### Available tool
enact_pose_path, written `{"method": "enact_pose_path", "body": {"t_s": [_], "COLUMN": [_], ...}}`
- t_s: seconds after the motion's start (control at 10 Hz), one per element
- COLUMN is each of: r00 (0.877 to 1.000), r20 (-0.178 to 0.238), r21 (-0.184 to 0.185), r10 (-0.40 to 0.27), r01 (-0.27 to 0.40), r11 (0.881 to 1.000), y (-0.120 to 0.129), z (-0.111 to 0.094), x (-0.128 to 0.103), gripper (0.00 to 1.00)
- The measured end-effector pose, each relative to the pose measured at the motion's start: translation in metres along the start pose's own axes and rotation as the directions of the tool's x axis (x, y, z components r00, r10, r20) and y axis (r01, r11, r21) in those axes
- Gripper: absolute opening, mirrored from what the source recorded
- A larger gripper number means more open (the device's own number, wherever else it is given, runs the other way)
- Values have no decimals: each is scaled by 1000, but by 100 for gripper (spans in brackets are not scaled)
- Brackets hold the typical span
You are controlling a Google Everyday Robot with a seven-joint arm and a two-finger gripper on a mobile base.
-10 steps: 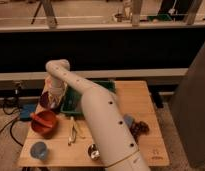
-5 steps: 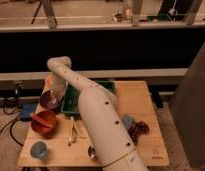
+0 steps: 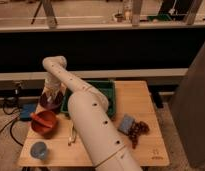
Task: Wipe purple bowl with towel
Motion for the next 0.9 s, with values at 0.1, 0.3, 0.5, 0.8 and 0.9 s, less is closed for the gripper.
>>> {"method": "enact_pose_path", "body": {"t_s": [0.1, 0.3, 0.5, 0.8, 0.9], "r00": [1000, 999, 996, 990, 988], "r20": [3, 21, 47, 84, 94], "r21": [12, 34, 44, 35, 32], "r10": [-12, -37, -76, -111, -120], "r01": [12, 37, 74, 109, 117], "r11": [1000, 999, 996, 993, 993], "y": [-6, -12, -18, -12, -11], "z": [-1, -1, 0, 3, 4], "x": [-1, -9, -24, -46, -52], "gripper": [0, 0, 0, 0, 0]}}
